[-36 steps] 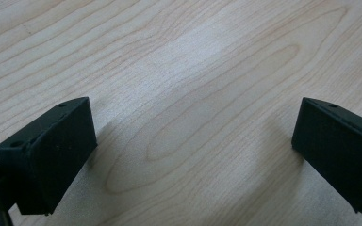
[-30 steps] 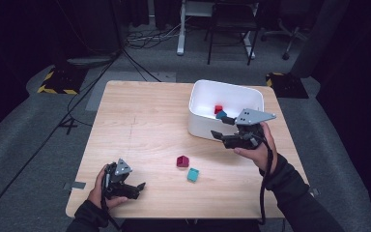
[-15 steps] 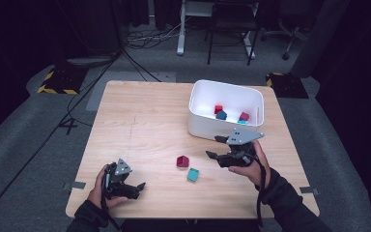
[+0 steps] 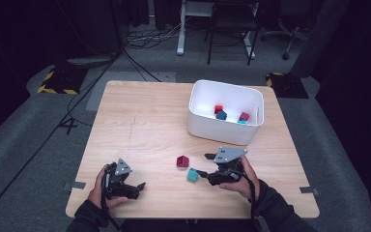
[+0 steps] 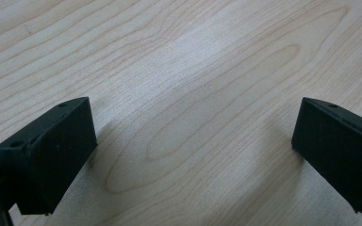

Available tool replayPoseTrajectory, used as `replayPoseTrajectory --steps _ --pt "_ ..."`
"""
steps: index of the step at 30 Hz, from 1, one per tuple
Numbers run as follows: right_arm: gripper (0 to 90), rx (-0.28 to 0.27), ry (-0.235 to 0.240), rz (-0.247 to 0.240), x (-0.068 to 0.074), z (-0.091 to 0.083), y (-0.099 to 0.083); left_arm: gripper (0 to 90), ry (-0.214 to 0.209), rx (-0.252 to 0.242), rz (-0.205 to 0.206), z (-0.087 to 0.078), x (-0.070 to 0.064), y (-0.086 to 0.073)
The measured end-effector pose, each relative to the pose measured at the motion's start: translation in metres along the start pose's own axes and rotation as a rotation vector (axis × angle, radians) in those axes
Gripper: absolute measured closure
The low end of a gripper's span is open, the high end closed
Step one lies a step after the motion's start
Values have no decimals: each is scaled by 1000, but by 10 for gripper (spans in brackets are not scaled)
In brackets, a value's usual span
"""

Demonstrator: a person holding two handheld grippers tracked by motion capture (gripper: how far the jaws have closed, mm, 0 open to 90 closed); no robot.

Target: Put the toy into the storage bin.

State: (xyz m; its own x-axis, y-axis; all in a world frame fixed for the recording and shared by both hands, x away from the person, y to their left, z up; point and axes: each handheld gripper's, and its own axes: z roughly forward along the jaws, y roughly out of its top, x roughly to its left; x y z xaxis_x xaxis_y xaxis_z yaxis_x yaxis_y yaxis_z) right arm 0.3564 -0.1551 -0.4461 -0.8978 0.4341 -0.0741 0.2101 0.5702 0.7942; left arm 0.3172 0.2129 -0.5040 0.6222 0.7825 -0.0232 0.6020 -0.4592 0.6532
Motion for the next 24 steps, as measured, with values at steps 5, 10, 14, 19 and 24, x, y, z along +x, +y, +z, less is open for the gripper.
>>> replayPoseTrajectory --steps 5,10,14,19,24 --pt "337 28 25 -7 5 12 -6 6 0 0 0 0 0 0" --pt "334 36 58 -13 10 20 -11 6 -1 2 1 0 0 0" --pt "334 50 67 -18 14 28 -14 6 0 0 0 0 0 0" --pt "334 73 64 -19 14 38 -20 6 0 0 0 0 0 0" --pt "334 85 67 -10 12 46 -25 7 0 0 0 0 0 0"
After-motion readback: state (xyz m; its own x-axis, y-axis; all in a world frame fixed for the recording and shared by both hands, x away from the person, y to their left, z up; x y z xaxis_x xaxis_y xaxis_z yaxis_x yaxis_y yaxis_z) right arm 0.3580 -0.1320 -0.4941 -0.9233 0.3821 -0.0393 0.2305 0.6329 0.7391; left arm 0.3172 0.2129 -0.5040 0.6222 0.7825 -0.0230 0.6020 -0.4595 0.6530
